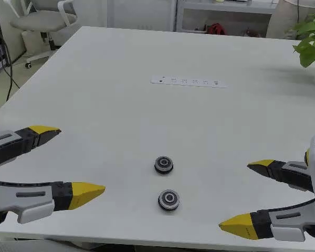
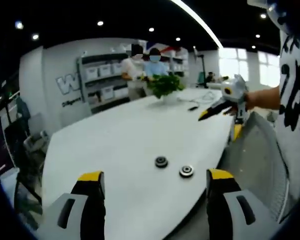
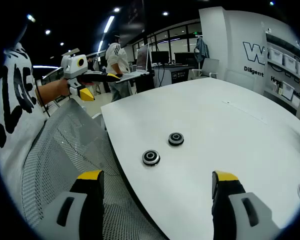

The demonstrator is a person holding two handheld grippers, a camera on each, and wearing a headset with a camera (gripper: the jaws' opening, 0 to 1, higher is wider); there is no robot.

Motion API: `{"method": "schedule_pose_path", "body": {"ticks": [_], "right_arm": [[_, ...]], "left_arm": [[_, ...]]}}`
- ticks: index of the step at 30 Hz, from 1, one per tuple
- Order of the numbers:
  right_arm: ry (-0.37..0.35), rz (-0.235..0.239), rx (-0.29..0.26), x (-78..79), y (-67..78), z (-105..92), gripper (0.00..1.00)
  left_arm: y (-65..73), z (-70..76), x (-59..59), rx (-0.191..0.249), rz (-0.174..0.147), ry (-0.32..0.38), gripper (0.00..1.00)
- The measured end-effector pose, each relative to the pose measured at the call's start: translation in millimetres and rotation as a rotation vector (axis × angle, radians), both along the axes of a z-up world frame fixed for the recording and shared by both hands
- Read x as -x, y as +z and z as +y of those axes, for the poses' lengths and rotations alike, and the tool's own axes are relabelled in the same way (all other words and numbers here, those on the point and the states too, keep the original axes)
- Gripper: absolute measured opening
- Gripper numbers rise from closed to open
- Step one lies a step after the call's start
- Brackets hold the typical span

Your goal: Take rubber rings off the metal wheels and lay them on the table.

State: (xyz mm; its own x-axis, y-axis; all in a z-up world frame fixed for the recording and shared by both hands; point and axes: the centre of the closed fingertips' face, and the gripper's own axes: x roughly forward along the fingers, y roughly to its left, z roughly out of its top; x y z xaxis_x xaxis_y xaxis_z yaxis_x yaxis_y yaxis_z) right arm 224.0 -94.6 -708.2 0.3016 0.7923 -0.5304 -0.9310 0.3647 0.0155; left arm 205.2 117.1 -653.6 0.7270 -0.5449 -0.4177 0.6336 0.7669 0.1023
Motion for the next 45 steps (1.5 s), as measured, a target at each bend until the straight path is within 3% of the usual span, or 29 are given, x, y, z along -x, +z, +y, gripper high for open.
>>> {"method": "schedule_pose_path", "body": {"ticks": [13,19,34,45], "right_arm": [[-0.025,-0.002,-0.002,-13.4,-0.4,0.8,0.93],[-0.027,-0.011,0.008,-11.9,-1.7,4.6,0.93],[-0.081,-0.029,-0.011,-5.4,6.0,6.8,0.93],[-0.109,-0.047,-0.022,-1.7,16.1,7.3,0.93]], "left_arm": [[-1.4,-4.7,-13.0,0.04,-0.016,-0.029,0.88],[-9.6,-8.5,-16.6,0.016,-0.006,-0.067,0.88],[-2.8,-8.3,-15.3,0.002,-0.016,-0.134,0.89],[2.1,-9.4,-14.5,0.017,-0.034,-0.16,0.89]]}}
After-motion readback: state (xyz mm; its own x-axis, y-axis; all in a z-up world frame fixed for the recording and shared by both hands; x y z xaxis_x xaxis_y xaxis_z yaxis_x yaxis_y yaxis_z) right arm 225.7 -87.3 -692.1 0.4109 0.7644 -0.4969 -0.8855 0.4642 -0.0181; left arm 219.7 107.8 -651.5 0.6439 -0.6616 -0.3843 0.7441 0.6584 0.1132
